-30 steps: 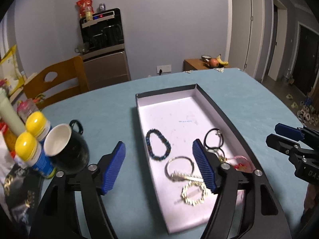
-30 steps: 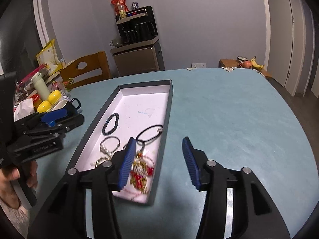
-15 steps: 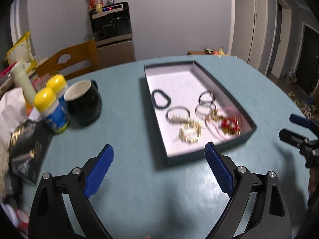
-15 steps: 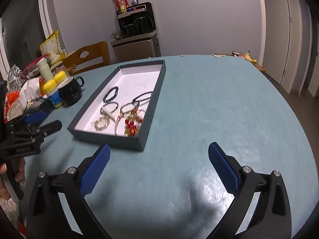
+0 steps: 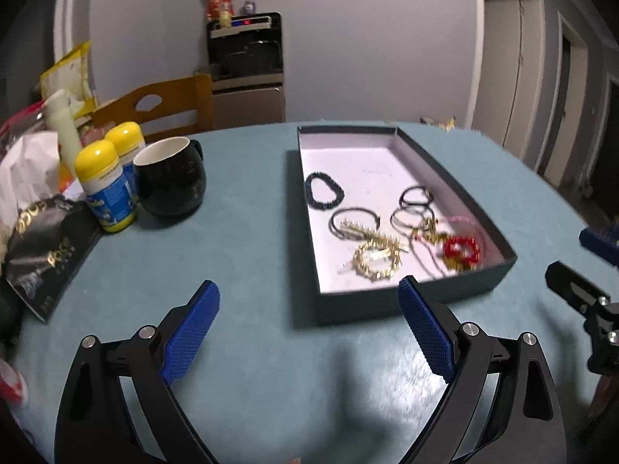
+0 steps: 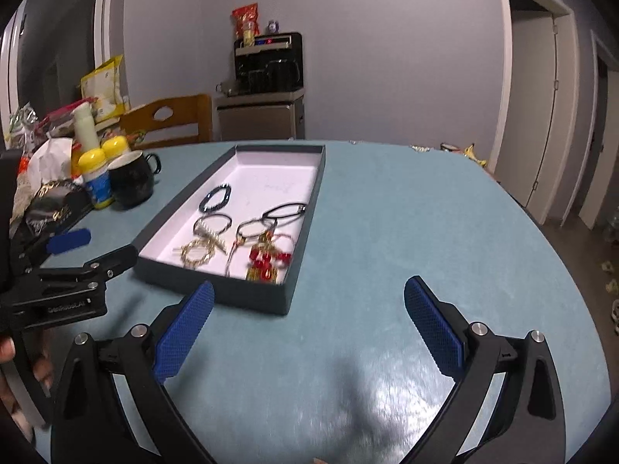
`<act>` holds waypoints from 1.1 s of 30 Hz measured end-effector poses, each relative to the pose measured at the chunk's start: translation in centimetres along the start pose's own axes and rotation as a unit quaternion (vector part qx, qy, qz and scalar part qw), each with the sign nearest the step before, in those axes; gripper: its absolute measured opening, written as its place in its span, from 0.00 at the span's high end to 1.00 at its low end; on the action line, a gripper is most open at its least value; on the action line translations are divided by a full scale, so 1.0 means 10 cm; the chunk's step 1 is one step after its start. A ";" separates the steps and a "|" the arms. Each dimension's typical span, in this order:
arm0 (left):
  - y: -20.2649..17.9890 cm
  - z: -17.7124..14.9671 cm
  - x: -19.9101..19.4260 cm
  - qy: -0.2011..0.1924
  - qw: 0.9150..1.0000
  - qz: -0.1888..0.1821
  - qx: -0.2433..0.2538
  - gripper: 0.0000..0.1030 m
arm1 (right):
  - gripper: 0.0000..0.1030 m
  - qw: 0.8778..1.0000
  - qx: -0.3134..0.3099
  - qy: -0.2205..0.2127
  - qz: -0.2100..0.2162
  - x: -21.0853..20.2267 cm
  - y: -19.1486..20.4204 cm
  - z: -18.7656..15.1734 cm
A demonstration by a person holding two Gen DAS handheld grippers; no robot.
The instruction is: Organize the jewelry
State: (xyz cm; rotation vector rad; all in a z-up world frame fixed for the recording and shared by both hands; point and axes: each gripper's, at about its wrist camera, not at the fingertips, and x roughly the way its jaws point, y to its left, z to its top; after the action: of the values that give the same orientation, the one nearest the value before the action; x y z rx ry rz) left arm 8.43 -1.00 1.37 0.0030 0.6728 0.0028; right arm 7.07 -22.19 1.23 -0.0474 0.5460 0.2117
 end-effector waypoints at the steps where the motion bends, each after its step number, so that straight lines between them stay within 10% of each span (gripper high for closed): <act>1: 0.01 0.00 0.00 -0.004 1.000 -0.001 -0.005 0.08 | 0.05 1.000 -0.002 -0.003 -0.003 0.02 0.01 0.01; 33: -0.11 -0.03 -0.14 -0.053 0.998 0.037 0.027 0.03 | 0.05 1.000 -0.004 0.007 0.004 0.11 0.03 0.00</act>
State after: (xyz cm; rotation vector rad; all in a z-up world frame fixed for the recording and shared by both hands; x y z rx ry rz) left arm 7.16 -2.08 2.04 0.0792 0.5659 0.0563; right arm 7.90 -21.69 0.69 -0.0539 0.5594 0.2212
